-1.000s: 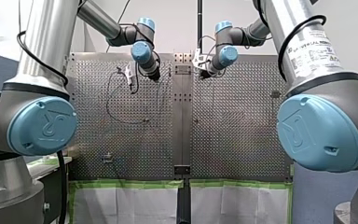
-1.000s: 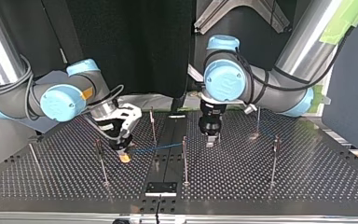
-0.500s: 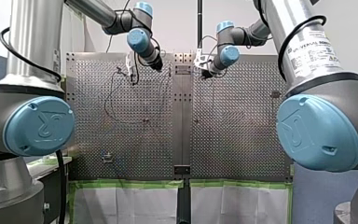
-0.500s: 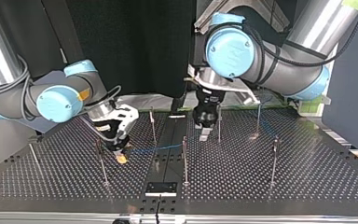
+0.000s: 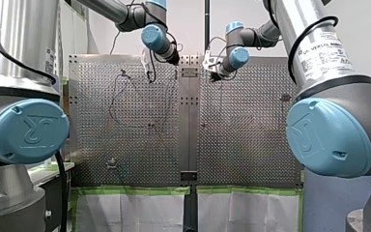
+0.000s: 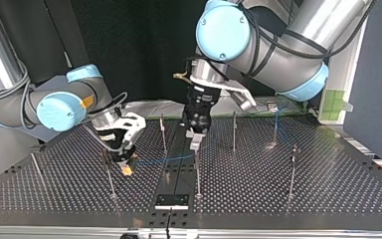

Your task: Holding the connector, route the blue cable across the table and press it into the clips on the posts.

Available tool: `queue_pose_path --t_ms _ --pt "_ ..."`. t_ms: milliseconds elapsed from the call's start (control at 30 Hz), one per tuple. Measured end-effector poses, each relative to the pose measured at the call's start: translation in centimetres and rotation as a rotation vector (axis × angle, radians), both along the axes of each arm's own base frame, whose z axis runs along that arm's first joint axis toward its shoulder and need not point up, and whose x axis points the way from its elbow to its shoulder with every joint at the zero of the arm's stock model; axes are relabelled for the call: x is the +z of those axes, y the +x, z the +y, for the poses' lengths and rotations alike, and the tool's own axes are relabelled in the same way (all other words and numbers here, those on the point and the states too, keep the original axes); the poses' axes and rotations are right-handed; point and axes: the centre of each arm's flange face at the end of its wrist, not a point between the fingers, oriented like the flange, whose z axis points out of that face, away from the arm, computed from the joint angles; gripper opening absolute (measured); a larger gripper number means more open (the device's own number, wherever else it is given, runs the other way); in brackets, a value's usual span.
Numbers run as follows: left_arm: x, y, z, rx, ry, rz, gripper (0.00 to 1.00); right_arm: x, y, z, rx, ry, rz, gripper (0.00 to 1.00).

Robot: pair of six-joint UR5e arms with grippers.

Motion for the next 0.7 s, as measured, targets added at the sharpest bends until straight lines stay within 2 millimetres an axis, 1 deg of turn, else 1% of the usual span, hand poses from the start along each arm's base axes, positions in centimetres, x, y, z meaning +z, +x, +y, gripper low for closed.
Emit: queue_pose_path --t_ms 167,267,500,700 --pt "0.4 -1.6 -2.0 -0.043 -0.003 -0.007 1.0 0.0 -0.1 -0.1 -0.002 0.0 0.0 0.0" --pt "0.1 -2.0 -2.7 -0.043 0.012 0.003 1.0 0.0 -0.2 -0.1 -0.003 0.002 0.0 0.0" --pt "-0.8 -1.6 -4.3 -0.014 0.094 0.038 1.0 -0.1 -0.4 -0.3 -0.008 0.003 0.0 0.0" --pt "-1.3 -0.3 -5.2 0.025 0.133 0.042 1.0 0.0 -0.4 -0.4 -0.009 0.003 0.002 0.0"
